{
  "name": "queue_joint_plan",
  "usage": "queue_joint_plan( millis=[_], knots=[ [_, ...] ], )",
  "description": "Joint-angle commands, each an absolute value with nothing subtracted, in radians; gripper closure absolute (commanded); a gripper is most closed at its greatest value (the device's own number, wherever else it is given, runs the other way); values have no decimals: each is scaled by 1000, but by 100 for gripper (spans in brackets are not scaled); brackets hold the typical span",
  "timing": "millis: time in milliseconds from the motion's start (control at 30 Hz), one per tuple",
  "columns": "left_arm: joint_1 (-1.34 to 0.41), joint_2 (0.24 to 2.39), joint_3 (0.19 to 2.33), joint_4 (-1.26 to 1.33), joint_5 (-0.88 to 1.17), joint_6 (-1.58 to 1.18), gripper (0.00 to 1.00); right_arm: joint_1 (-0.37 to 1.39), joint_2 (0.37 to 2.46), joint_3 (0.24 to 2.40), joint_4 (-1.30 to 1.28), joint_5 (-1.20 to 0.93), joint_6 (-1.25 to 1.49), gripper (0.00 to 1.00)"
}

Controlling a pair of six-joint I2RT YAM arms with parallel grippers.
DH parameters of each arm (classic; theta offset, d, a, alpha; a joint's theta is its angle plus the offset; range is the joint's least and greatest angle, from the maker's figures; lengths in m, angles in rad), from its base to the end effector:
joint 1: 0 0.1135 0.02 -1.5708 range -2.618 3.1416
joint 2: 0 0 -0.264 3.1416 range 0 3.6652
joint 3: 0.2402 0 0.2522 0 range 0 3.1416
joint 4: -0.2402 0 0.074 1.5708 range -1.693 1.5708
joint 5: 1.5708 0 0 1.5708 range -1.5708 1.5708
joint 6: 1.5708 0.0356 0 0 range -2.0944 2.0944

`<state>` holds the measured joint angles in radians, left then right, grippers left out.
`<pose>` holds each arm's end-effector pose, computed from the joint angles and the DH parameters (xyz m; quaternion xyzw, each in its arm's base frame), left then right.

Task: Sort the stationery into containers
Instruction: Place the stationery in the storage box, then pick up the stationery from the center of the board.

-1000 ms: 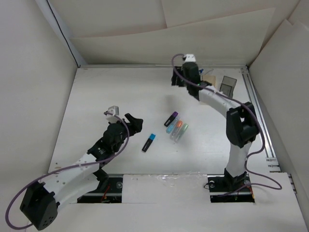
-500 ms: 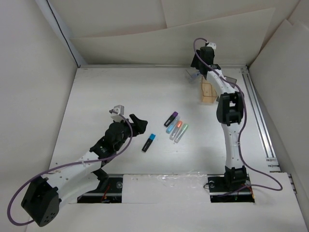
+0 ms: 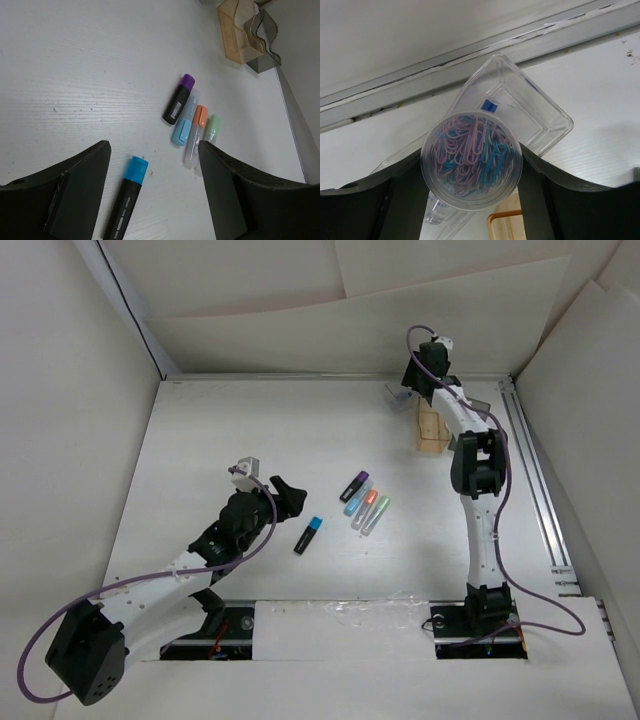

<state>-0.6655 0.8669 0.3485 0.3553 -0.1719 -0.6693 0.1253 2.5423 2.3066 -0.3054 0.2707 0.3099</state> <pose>0.1605 -0.1183 0.2278 -0.0570 0.7594 -0.3477 0.5469 0.5796 0.0634 0.2078 0.1457 0.8526 -0.0093 0.5018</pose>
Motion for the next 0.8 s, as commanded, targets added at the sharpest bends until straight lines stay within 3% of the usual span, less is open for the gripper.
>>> queue_joint_plan(
  millis=[0,200,467,633,700,733,767],
  knots=[
    [-663,864,388,396,-164,-657,33,120,2480,2303,-238,308,313,32],
    [-663,864,388,396,-164,-657,33,120,2441,2289,-219,307,313,4],
    [-663,864,388,396,-173,-657,33,130,2266,2171,-155,276,324,4],
    [-663,842,388,387,-173,-657,35,176,2097,1969,-100,276,305,10],
    [-663,833,388,387,-173,-657,37,205,2013,1902,-89,288,305,17],
    [-663,824,388,377,-173,-657,39,218,1984,1828,-89,288,305,24],
    [-663,824,388,377,-173,-657,39,230,1921,1783,-89,288,305,42]
  ],
)
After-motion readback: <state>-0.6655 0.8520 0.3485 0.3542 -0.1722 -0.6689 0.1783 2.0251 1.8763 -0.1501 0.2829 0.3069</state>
